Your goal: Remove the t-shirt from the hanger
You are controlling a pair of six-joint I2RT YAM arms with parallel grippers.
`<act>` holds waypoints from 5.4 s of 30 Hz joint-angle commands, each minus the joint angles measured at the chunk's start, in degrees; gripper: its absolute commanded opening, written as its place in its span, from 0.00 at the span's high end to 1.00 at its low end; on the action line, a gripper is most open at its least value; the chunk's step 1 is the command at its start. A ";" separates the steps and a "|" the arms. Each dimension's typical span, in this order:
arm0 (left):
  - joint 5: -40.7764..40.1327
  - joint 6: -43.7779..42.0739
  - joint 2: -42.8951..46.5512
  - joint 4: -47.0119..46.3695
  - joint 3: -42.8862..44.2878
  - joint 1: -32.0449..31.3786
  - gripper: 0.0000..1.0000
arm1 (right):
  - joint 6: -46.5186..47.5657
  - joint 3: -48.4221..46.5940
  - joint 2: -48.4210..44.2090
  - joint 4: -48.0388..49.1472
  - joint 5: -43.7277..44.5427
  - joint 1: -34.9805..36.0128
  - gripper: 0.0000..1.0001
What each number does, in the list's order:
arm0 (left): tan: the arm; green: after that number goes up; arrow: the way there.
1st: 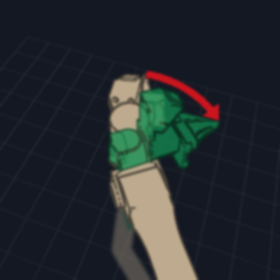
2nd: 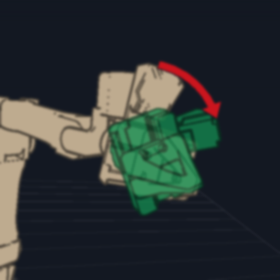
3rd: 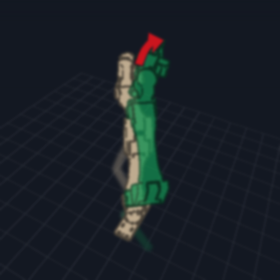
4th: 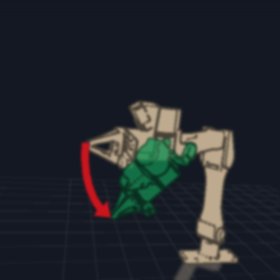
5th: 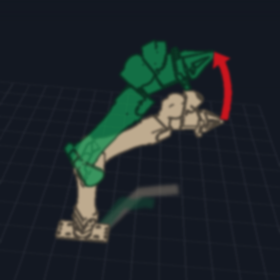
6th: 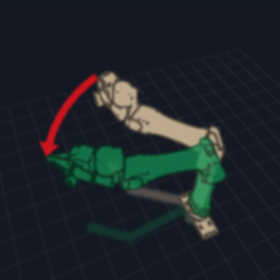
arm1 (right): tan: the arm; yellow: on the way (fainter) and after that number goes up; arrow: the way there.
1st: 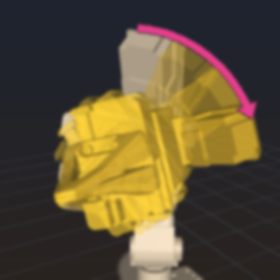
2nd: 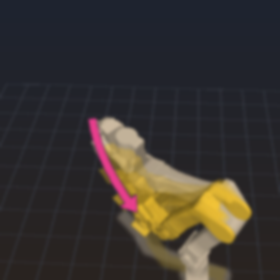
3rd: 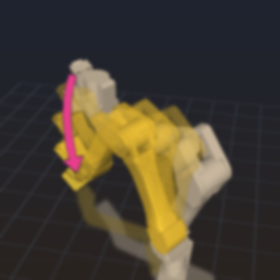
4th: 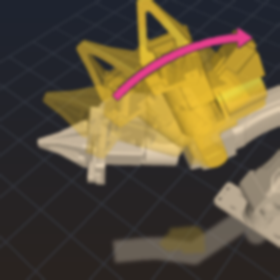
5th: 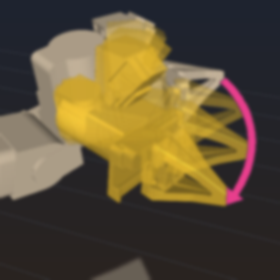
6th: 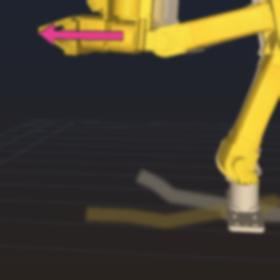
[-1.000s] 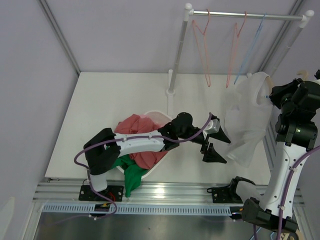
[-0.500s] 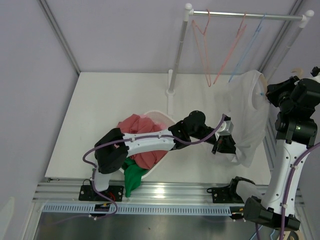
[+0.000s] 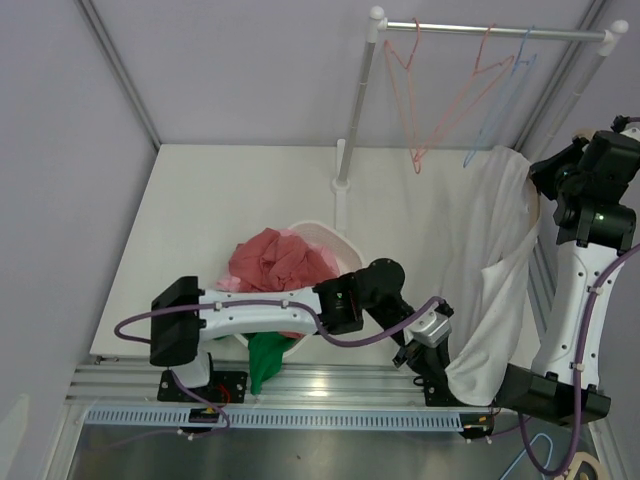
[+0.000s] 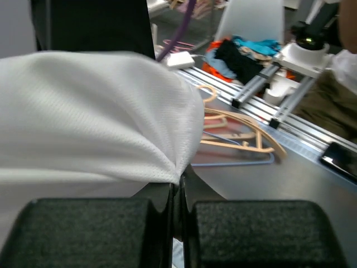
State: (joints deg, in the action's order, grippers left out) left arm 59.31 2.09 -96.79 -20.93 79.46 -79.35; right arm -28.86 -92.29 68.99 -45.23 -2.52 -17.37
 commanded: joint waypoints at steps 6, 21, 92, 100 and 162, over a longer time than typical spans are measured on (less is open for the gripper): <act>17.23 10.94 -12.79 -3.46 -5.71 2.88 0.99 | 3.37 -4.31 -2.63 2.43 1.11 -0.56 1.00; 23.05 -4.11 -7.46 23.90 5.95 -6.25 0.99 | 1.78 -8.70 4.66 3.23 1.38 0.92 1.00; -48.32 32.99 -3.23 3.70 -9.06 37.08 0.99 | 6.45 -9.57 -18.46 -32.55 -13.31 13.85 1.00; -45.68 24.91 9.68 16.84 -6.51 30.14 0.99 | 8.99 -3.87 -16.44 -23.77 6.81 13.85 1.00; -46.48 39.40 48.46 20.22 -65.14 46.04 0.99 | 13.75 -47.90 50.55 27.83 -6.18 3.83 1.00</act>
State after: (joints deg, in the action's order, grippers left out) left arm 11.84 40.99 -46.33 -1.19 14.41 -32.99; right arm -14.55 -142.02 118.30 -20.43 -7.92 -14.06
